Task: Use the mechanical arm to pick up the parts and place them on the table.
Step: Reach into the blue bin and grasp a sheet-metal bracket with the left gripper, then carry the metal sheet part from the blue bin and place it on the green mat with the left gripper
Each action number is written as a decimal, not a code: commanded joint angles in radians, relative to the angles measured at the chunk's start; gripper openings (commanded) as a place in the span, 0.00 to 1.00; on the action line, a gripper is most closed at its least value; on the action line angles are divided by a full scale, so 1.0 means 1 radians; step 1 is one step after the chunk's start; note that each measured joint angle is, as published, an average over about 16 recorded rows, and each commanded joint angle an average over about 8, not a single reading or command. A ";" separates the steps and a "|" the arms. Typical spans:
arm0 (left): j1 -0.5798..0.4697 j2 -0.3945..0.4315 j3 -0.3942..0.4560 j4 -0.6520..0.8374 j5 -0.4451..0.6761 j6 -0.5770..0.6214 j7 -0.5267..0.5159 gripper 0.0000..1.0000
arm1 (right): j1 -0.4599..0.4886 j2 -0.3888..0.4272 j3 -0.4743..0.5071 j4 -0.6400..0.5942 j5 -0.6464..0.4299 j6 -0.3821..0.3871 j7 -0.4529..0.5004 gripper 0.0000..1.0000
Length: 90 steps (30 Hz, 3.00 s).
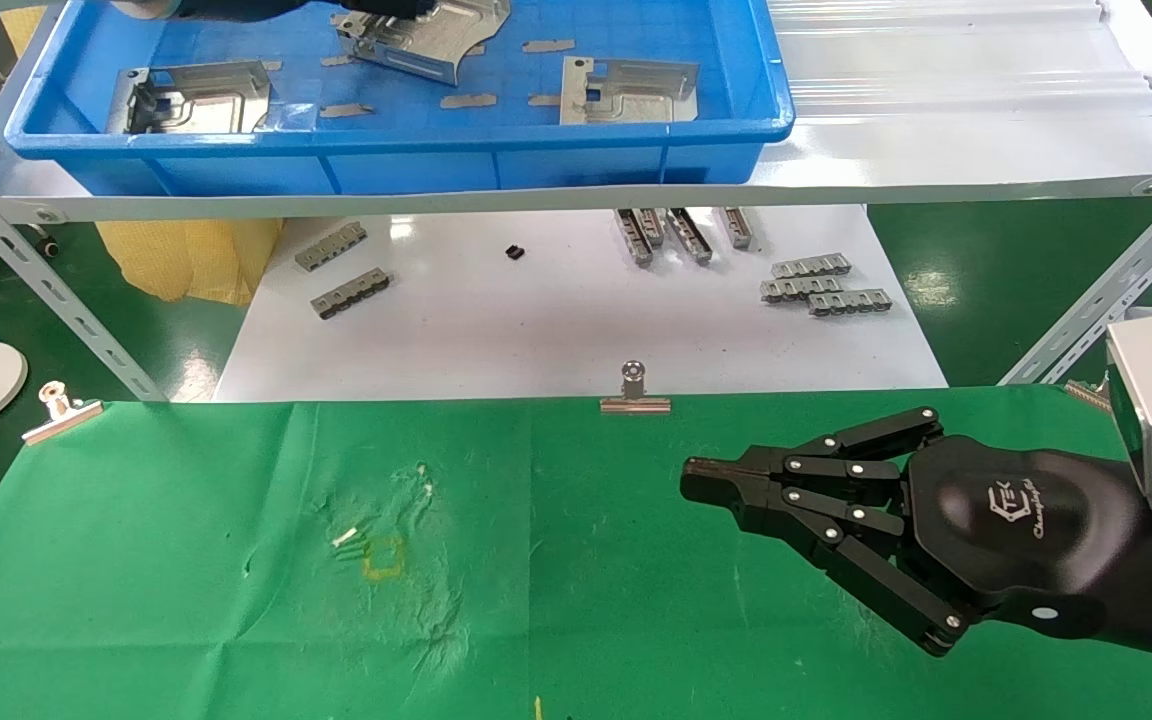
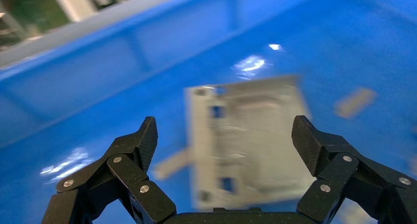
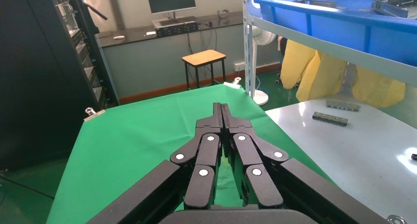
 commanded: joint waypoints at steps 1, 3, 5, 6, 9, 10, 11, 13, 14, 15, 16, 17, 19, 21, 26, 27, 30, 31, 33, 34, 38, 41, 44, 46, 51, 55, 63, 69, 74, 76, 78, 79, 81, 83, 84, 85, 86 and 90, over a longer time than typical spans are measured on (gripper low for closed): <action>-0.012 0.033 0.011 0.061 0.021 -0.070 -0.004 0.00 | 0.000 0.000 0.000 0.000 0.000 0.000 0.000 0.03; -0.009 0.039 0.013 0.072 0.023 -0.093 -0.005 0.00 | 0.000 0.000 0.000 0.000 0.000 0.000 0.000 0.10; -0.005 0.041 0.015 0.075 0.022 -0.101 -0.006 0.00 | 0.000 0.000 0.000 0.000 0.000 0.000 0.000 0.26; -0.003 0.041 0.016 0.075 0.022 -0.101 -0.007 0.00 | 0.000 0.000 0.000 0.000 0.000 0.000 0.000 0.38; -0.002 0.041 0.020 0.076 0.022 -0.093 -0.011 0.00 | 0.000 0.000 0.000 0.000 0.000 0.000 0.000 0.73; -0.002 0.040 0.022 0.077 0.022 -0.089 -0.013 0.00 | 0.000 0.000 0.000 0.000 0.000 0.000 0.000 0.83; -0.003 0.040 0.024 0.078 0.023 -0.085 -0.015 0.00 | 0.000 0.000 0.000 0.000 0.000 0.000 0.000 0.91; -0.005 0.040 0.027 0.080 0.025 -0.075 -0.019 0.00 | 0.000 0.000 0.000 0.000 0.000 0.000 0.000 1.00; -0.006 0.039 0.029 0.081 0.026 -0.070 -0.021 0.00 | 0.000 0.000 0.000 0.000 0.000 0.000 0.000 1.00; -0.007 0.039 0.031 0.082 0.026 -0.064 -0.022 0.00 | 0.000 0.000 0.000 0.000 0.000 0.000 0.000 1.00; -0.008 0.039 0.033 0.082 0.027 -0.058 -0.024 0.00 | 0.000 0.000 0.000 0.000 0.000 0.000 0.000 1.00; -0.009 0.038 0.035 0.083 0.028 -0.049 -0.025 0.00 | 0.000 0.000 0.000 0.000 0.000 0.000 0.000 1.00; -0.012 0.037 0.039 0.085 0.030 -0.030 -0.027 0.00 | 0.000 0.000 0.000 0.000 0.000 0.000 0.000 1.00; -0.016 0.036 0.041 0.088 0.031 -0.008 -0.028 0.00 | 0.000 0.000 0.000 0.000 0.000 0.000 0.000 1.00; -0.024 0.033 0.043 0.097 0.027 0.037 -0.030 0.00 | 0.000 0.000 0.000 0.000 0.000 0.000 0.000 1.00; -0.025 0.032 0.043 0.099 0.025 0.040 -0.030 0.00 | 0.000 0.000 0.000 0.000 0.000 0.000 0.000 1.00; -0.024 0.032 0.041 0.103 0.020 0.037 -0.026 0.00 | 0.000 0.000 0.000 0.000 0.000 0.000 0.000 1.00; -0.023 0.032 0.039 0.103 0.017 0.034 -0.025 0.00 | 0.000 0.000 0.000 0.000 0.000 0.000 0.000 1.00; -0.020 0.032 0.037 0.104 0.013 0.027 -0.021 0.00 | 0.000 0.000 0.000 0.000 0.000 0.000 0.000 1.00; -0.019 0.032 0.037 0.105 0.011 0.023 -0.019 0.00 | 0.000 0.000 0.000 0.000 0.000 0.000 0.000 1.00; -0.014 0.032 0.031 0.106 0.001 0.009 -0.012 0.00 | 0.000 0.000 0.000 0.000 0.000 0.000 0.000 1.00; -0.009 0.029 0.020 0.101 -0.017 -0.003 -0.003 0.00 | 0.000 0.000 0.000 0.000 0.000 0.000 0.000 1.00; -0.005 0.018 -0.003 0.089 -0.050 -0.012 0.019 0.00 | 0.000 0.000 0.000 0.000 0.000 0.000 0.000 1.00; -0.002 0.006 -0.024 0.076 -0.080 -0.012 0.043 0.00 | 0.000 0.000 0.000 0.000 0.000 0.000 0.000 1.00; 0.008 -0.040 -0.083 0.040 -0.167 0.041 0.131 0.00 | 0.000 0.000 0.000 0.000 0.000 0.000 0.000 1.00; 0.023 -0.086 -0.123 0.017 -0.228 0.133 0.215 0.00 | 0.000 0.000 0.000 0.000 0.000 0.000 0.000 1.00; 0.066 -0.181 -0.177 -0.018 -0.319 0.383 0.415 0.00 | 0.000 0.000 0.000 0.000 0.000 0.000 0.000 1.00; 0.111 -0.261 -0.198 -0.047 -0.363 0.614 0.612 0.00 | 0.000 0.000 0.000 0.000 0.000 0.000 0.000 1.00; 0.160 -0.330 -0.204 -0.062 -0.385 0.768 0.768 0.00 | 0.000 0.000 0.000 0.000 0.000 0.000 0.000 1.00; 0.186 -0.353 -0.196 -0.077 -0.386 0.802 0.823 0.00 | 0.000 0.000 0.000 0.000 0.000 0.000 0.000 1.00; 0.220 -0.371 -0.178 -0.102 -0.380 0.820 0.880 0.00 | 0.000 0.000 0.000 0.000 0.000 0.000 0.000 1.00; 0.240 -0.378 -0.166 -0.115 -0.375 0.823 0.907 0.00 | 0.000 0.000 0.000 0.000 0.000 0.000 0.000 1.00; 0.283 -0.388 -0.137 -0.142 -0.361 0.822 0.962 0.00 | 0.000 0.000 0.000 0.000 0.000 0.000 0.000 1.00; 0.325 -0.390 -0.105 -0.158 -0.340 0.814 1.016 0.00 | 0.000 0.000 0.000 0.000 0.000 0.000 0.000 1.00; 0.343 -0.388 -0.090 -0.159 -0.327 0.807 1.042 0.00 | 0.000 0.000 0.000 0.000 0.000 0.000 0.000 1.00; 0.359 -0.385 -0.075 -0.156 -0.313 0.797 1.066 0.00 | 0.000 0.000 0.000 0.000 0.000 0.000 0.000 1.00; 0.373 -0.379 -0.061 -0.148 -0.296 0.785 1.089 0.00 | 0.000 0.000 0.000 0.000 0.000 0.000 0.000 1.00; 0.411 -0.349 -0.010 -0.089 -0.224 0.737 1.165 0.00 | 0.000 0.000 0.000 0.000 0.000 0.000 0.000 1.00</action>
